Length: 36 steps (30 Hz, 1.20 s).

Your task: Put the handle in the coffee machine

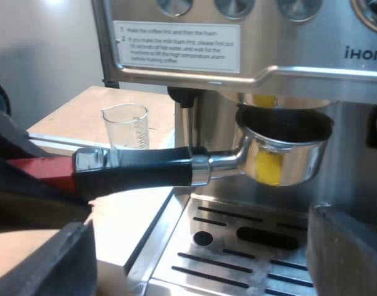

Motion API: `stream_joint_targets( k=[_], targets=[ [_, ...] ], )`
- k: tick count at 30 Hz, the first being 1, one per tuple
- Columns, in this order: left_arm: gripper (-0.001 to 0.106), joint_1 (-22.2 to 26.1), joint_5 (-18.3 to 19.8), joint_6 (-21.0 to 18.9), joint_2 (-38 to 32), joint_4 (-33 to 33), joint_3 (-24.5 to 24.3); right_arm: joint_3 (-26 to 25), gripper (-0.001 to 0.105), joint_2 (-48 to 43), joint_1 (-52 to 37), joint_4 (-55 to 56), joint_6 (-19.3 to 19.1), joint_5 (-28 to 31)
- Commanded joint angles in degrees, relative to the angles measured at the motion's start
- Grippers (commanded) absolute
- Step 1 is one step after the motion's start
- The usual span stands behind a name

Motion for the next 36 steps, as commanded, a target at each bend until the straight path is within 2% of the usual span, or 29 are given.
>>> stream_joint_targets(
  k=[1,12,16,20,27,32,36],
  targets=[
    [0.000,0.15,4.27,-0.58,0.58,-1.65,-0.90,-0.08,0.071,-0.20,-0.31,-0.41,-1.28,-0.97],
    [0.000,0.15,4.48,-0.58,0.56,-3.94,-0.90,-0.08,0.071,-0.20,-2.36,-0.41,-1.48,-2.10],
    [0.000,0.15,4.48,-4.99,0.88,-7.61,-0.90,-0.08,0.071,-0.20,-3.17,-0.41,-1.48,-2.10],
    [0.000,0.15,4.48,-7.46,2.06,-9.41,-0.90,-0.08,0.071,-0.20,-3.94,-0.41,-1.48,-1.95],
    [0.000,0.15,4.48,-7.44,2.15,-10.96,-0.90,-0.08,0.071,0.42,-4.32,-0.88,-1.48,-1.94],
    [0.000,0.15,7.32,-7.44,2.15,-11.09,-0.90,-0.08,0.071,2.00,-4.32,-2.93,-1.48,-1.79],
    [0.000,0.15,9.77,-7.44,2.15,-11.73,-0.90,-0.39,0.071,4.24,-4.32,-7.48,-1.48,0.82]
  ],
)
